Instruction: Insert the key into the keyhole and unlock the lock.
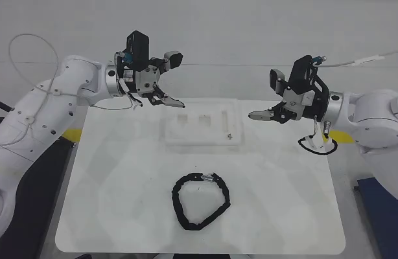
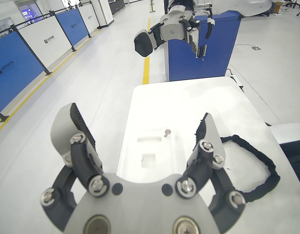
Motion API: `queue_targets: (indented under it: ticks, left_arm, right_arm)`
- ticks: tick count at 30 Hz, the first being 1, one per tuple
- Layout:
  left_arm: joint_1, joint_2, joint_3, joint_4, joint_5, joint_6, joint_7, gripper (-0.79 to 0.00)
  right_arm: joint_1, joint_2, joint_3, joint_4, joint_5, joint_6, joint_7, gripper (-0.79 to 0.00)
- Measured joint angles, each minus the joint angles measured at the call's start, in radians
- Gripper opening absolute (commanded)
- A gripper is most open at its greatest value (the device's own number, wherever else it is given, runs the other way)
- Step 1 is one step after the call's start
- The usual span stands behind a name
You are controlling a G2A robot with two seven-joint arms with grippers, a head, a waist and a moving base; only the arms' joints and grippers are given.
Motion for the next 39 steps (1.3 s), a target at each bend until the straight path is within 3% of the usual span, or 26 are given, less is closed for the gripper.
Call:
queue_targets:
  ticks: [12,17,23,30,39]
  left_arm:
    - [0.0,0.0,0.0,0.0,0.0,0.0,0.0,0.0]
    - [0.0,0.0,0.0,0.0,0.0,0.0,0.0,0.0]
    - [0.0,0.0,0.0,0.0,0.0,0.0,0.0,0.0]
    - [0.0,0.0,0.0,0.0,0.0,0.0,0.0,0.0]
    - [0.0,0.0,0.0,0.0,0.0,0.0,0.0,0.0]
  right_arm:
    - [0.0,0.0,0.0,0.0,0.0,0.0,0.0,0.0]
    - [-0.028,-0.006,-0.009,-0.028,-0.028,0.047,-0.011,0.0]
    - [-0.029,-0.023,-0.052,-0.044,-0.051,0.178,0.085,0.0]
    - [-0.027,-0.053,-0.121,-0.042,-0.017,0.419,0.229,0.0]
    - [-0.026,-0.108,-0.212,-0.034,0.008,0.687,0.259,0.0]
